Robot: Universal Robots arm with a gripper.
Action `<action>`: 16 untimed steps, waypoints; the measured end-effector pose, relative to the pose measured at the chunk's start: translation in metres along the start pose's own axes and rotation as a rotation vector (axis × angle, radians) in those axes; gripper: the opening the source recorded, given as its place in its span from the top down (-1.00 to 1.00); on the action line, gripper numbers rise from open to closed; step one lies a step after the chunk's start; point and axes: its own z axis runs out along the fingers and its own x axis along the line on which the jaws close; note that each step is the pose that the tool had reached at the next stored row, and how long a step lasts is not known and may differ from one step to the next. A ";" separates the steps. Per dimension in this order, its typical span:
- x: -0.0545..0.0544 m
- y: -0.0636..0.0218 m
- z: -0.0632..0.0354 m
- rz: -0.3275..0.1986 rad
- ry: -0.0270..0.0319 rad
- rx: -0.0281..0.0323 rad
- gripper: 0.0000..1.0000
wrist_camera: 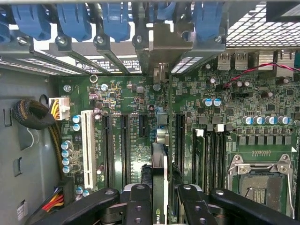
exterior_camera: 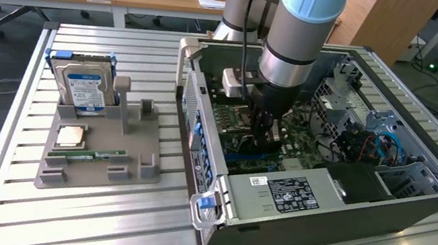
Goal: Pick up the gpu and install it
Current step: 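Insert the gpu into the slot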
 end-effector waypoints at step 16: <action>0.000 0.0000 0.0002 0.000 -0.0038 -0.0001 0.47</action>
